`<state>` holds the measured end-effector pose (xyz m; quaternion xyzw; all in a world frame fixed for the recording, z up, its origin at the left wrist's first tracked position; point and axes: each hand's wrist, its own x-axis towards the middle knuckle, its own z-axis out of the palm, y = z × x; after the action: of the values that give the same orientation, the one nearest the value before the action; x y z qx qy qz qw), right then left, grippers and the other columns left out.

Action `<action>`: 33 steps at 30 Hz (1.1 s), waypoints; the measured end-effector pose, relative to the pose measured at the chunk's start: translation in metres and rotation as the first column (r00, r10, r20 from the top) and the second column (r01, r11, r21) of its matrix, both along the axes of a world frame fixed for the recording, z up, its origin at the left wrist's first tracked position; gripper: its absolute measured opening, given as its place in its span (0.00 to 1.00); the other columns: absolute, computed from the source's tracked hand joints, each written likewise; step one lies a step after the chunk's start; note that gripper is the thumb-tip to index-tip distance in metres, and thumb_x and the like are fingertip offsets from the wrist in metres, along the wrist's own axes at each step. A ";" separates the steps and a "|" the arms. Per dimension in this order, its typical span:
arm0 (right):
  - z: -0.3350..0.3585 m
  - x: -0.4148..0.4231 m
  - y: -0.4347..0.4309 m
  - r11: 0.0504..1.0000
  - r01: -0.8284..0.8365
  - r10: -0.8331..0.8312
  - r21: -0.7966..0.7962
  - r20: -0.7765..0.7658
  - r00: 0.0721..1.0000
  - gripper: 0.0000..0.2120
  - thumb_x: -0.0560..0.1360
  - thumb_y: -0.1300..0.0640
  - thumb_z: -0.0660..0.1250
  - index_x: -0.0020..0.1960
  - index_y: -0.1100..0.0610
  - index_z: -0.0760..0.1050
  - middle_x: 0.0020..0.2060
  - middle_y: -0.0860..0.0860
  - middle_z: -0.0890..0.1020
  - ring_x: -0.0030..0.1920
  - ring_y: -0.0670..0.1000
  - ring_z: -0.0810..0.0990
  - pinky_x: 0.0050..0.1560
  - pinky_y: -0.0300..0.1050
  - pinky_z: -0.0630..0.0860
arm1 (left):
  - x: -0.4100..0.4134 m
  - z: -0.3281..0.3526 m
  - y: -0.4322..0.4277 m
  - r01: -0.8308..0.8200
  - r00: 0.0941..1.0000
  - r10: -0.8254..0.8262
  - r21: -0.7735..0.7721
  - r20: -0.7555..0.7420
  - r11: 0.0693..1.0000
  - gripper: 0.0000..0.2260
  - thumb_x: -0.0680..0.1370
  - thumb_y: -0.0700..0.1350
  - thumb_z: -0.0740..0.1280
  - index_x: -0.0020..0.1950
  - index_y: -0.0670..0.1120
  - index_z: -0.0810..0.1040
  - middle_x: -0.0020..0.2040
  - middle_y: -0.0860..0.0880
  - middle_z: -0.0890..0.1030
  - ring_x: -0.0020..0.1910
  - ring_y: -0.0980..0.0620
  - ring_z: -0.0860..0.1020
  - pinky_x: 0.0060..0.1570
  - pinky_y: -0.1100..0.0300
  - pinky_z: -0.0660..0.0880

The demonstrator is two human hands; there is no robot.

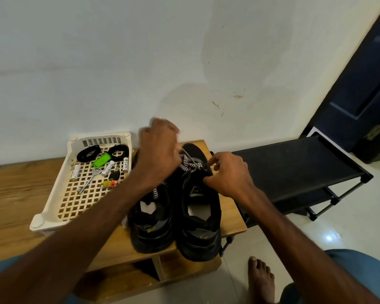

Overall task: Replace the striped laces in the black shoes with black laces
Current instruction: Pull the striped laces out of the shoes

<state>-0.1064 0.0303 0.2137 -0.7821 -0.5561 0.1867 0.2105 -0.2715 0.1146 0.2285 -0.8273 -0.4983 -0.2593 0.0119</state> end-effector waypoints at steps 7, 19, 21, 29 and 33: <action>0.002 -0.004 -0.003 1.000 -0.006 0.007 -0.013 0.052 0.999 0.19 0.71 0.58 0.77 0.61 0.55 0.80 0.54 0.53 0.83 0.55 0.54 0.83 0.55 0.50 0.83 | -0.047 0.010 0.024 -0.124 0.984 0.142 -0.152 0.112 0.981 0.06 0.75 0.47 0.76 0.48 0.46 0.88 0.56 0.46 0.86 0.58 0.44 0.81 0.59 0.49 0.76; 0.004 -0.040 0.018 0.987 -0.148 0.123 0.055 0.327 0.937 0.05 0.80 0.59 0.70 0.53 0.60 0.82 0.52 0.56 0.80 0.52 0.57 0.81 0.49 0.49 0.80 | 0.001 -0.011 -0.038 0.122 0.990 -0.086 -0.359 0.115 0.925 0.08 0.73 0.47 0.72 0.49 0.48 0.86 0.45 0.51 0.85 0.44 0.54 0.82 0.47 0.56 0.81; 0.003 -0.039 0.023 0.986 -0.157 0.130 0.053 0.342 0.931 0.04 0.80 0.60 0.69 0.48 0.61 0.80 0.47 0.57 0.79 0.45 0.56 0.80 0.42 0.47 0.76 | 0.001 -0.011 -0.036 0.128 0.989 -0.090 -0.376 0.118 0.918 0.10 0.73 0.46 0.71 0.52 0.47 0.85 0.48 0.50 0.85 0.47 0.52 0.83 0.49 0.56 0.81; 0.005 -0.018 0.020 0.986 -0.134 0.127 0.101 0.076 0.989 0.04 0.76 0.59 0.73 0.47 0.57 0.87 0.43 0.53 0.87 0.42 0.51 0.85 0.47 0.50 0.85 | 0.006 -0.017 -0.039 0.087 0.996 -0.081 -0.319 0.033 0.944 0.10 0.72 0.47 0.73 0.52 0.47 0.82 0.45 0.50 0.83 0.43 0.51 0.82 0.46 0.53 0.83; 0.008 0.004 0.019 0.986 -0.070 0.082 0.150 -0.072 0.994 0.07 0.79 0.59 0.72 0.43 0.58 0.87 0.40 0.51 0.87 0.36 0.43 0.83 0.34 0.29 0.76 | 0.005 -0.020 -0.036 0.069 0.994 -0.036 -0.336 0.103 0.939 0.07 0.71 0.44 0.75 0.47 0.48 0.82 0.42 0.52 0.82 0.43 0.52 0.81 0.49 0.54 0.82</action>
<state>-0.1025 0.0496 0.2212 -0.7348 -0.5891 0.1834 0.2818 -0.2660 0.0784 0.2089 -0.8166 -0.5134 -0.2088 -0.1614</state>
